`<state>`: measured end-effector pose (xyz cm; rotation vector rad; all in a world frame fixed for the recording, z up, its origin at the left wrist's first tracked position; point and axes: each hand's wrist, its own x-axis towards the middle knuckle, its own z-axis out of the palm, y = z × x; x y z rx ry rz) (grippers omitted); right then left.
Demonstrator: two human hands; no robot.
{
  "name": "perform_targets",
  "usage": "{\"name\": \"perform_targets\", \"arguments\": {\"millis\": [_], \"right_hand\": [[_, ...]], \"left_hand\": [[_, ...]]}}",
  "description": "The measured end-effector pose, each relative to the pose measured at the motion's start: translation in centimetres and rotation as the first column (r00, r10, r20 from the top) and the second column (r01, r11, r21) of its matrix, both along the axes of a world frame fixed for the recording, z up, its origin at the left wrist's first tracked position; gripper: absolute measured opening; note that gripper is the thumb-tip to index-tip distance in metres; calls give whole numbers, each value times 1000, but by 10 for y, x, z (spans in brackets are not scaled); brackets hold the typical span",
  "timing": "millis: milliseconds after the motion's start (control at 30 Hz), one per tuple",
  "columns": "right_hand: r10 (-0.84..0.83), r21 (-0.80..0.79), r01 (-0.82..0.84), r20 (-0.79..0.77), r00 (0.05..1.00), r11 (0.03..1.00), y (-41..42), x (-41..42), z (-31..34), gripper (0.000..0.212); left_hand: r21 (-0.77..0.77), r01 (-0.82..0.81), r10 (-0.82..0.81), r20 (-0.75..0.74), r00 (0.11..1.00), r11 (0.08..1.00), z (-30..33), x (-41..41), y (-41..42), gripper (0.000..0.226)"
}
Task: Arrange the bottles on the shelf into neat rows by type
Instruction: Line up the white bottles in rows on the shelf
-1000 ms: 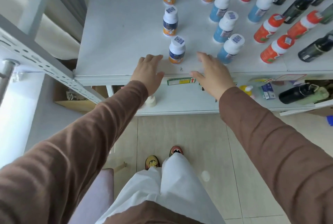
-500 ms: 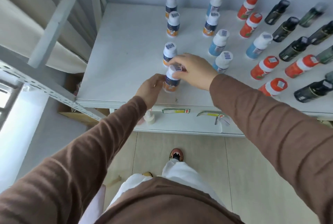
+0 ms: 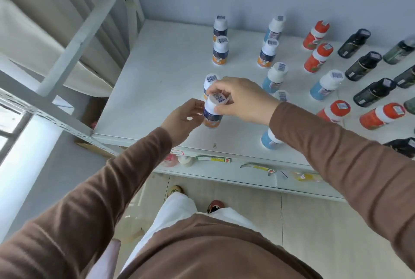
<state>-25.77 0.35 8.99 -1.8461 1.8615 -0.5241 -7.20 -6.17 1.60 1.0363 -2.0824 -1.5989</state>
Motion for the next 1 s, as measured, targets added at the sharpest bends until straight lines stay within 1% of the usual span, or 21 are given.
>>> {"name": "perform_targets", "arguments": {"millis": [67,133,200,233,333,400,433,467,500,533,567,600,633,700,733,800,867,900,933,1000], "right_hand": [[75,-3,-76,-101,992,997,1,5,-12,39],[122,27,-119,-163,979,993,1,10,-22,40],[139,49,-132,-180,974,990,2,13,-29,40],[140,55,-132,-177,974,990,3,15,-31,41],[158,67,-148,-180,971,987,3,18,-33,43],[188,114,-170,-173,967,979,2,17,-31,45],[176,137,-157,-143,974,978,0,15,-28,46],[127,131,-113,-99,987,985,-4,11,-23,43],[47,84,-42,-58,997,996,-10,5,-18,35],[-36,5,37,-52,998,999,-17,-1,-14,28],[-96,-72,89,-95,991,993,-25,-8,-11,24],[-120,-114,103,-161,980,988,-33,-14,-9,26],[-107,-110,83,-228,968,990,-40,-18,-8,32],[-7,-2,6,-323,946,1000,-54,-21,-13,47],[43,58,-24,-350,936,998,-59,-20,-17,50],[105,125,-62,-372,922,990,-68,-19,-24,48],[82,132,-39,-340,937,991,-74,-20,-27,40],[46,127,-7,-306,951,992,-76,-23,-25,37],[2,120,31,-264,964,992,-77,-26,-22,35],[-106,102,122,-149,983,987,-80,-34,-13,32]], "left_hand": [[-64,17,-13,65,998,998,-6,3,-1,26],[-133,70,-50,143,988,989,-12,6,-4,27],[-237,125,-66,242,968,964,-17,7,-10,27],[-269,136,-62,268,961,954,-19,8,-13,27],[-313,116,-25,279,960,943,-19,6,-24,26],[-385,116,3,295,955,916,-19,4,-33,27],[-423,123,15,308,951,898,-19,3,-38,29],[-455,127,29,321,947,881,-17,1,-43,32],[-480,127,45,331,943,868,-15,-2,-48,34],[-499,122,64,339,939,858,-12,-5,-54,36],[-514,117,82,348,934,850,-10,-8,-59,37],[-521,115,95,359,929,846,-8,-12,-63,38],[-523,117,102,371,923,844,-7,-17,-67,39],[-499,140,87,405,910,855,-7,-26,-72,41],[-472,157,68,425,903,867,-9,-31,-74,43],[-414,187,30,464,885,891,-14,-41,-78,46],[-336,170,3,458,889,926,-19,-47,-82,44],[-278,136,-11,410,912,951,-19,-50,-83,40],[-194,90,-21,329,944,977,-17,-51,-84,36],[19,-4,1,140,990,1000,-7,-55,-85,25]]}}
